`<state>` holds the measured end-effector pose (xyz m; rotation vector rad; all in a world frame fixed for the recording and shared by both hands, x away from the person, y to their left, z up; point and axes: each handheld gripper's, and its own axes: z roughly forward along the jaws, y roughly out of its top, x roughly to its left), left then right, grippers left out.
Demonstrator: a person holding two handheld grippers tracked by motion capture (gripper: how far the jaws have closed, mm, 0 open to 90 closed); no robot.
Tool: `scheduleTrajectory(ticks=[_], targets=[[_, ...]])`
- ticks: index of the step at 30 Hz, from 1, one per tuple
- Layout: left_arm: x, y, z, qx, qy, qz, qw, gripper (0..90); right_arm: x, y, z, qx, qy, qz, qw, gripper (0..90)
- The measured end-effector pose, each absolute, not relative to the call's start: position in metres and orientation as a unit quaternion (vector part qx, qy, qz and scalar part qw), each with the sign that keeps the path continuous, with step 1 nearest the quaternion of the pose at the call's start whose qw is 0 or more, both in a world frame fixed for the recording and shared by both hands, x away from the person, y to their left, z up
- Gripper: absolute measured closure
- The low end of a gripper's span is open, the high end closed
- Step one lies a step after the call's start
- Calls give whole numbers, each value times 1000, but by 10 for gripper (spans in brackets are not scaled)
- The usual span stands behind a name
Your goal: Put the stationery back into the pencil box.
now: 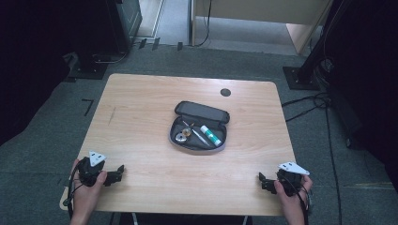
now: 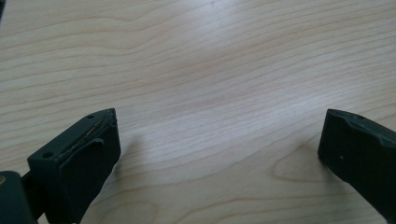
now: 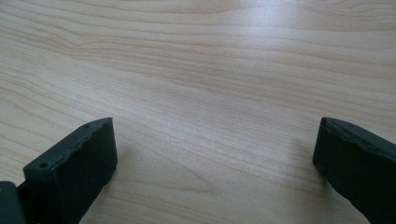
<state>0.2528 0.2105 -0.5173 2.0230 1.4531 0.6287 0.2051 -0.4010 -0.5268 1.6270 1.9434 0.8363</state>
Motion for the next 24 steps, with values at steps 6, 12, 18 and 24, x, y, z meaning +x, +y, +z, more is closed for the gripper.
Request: scheduleTrajectory(ticks=[6,12,18,24], targets=[[249,224,-518,754,543,231,289,0,205,-401,-527,593,708,305,234,0],[247,229,-519,755,543,220,294,0,205,-401,-527,593,708,305,234,0],[248,227,-519,748,553,223,292,0,205,-401,-527,593,708,305,234,0],[248,227,-519,748,552,223,293,0,205,-401,-527,593,708,305,234,0]])
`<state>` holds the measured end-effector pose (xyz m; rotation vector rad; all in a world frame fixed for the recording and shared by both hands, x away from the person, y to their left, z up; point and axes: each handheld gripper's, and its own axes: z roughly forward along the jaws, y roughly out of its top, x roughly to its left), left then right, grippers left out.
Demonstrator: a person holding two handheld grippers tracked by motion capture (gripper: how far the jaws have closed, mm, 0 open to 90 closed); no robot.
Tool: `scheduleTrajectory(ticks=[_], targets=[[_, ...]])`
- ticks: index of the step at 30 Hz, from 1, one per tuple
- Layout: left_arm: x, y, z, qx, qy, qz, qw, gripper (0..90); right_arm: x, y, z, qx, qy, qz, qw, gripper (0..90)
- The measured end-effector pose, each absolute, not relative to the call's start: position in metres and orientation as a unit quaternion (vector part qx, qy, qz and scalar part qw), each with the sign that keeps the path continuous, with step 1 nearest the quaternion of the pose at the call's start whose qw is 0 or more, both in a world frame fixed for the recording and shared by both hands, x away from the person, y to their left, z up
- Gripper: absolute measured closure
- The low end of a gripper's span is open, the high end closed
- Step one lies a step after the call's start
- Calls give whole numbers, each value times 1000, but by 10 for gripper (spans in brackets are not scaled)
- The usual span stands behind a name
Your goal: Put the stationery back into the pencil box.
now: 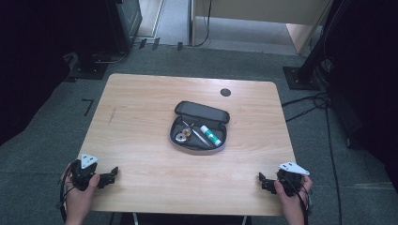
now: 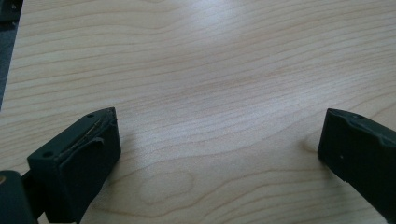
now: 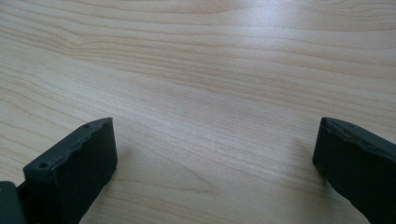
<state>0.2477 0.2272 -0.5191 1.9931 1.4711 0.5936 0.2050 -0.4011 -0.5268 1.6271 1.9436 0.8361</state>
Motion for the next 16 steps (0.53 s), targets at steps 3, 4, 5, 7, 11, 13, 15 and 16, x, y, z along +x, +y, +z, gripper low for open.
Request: scheduleTrajectory(ticks=[3,4,5,7,11,13,15,16], targets=[[248,227,-519,748,552,223,293,0,205,-401,-527,593,708,304,234,0],[248,227,-519,748,552,223,293,0,205,-401,-527,593,708,304,234,0],[248,227,-519,748,552,223,293,0,205,-401,-527,593,708,305,234,0],[248,227,-519,748,552,223,293,0,205,-401,-527,593,708,304,234,0],[248,226,-519,744,559,225,291,0,205,-401,-527,593,708,304,234,0],[248,225,-519,742,561,226,290,0,205,-401,-527,593,708,304,234,0],[249,224,-519,740,563,227,290,0,205,-401,-527,593,708,304,234,0],[249,224,-519,740,563,227,290,0,207,-401,-527,591,709,304,235,0]])
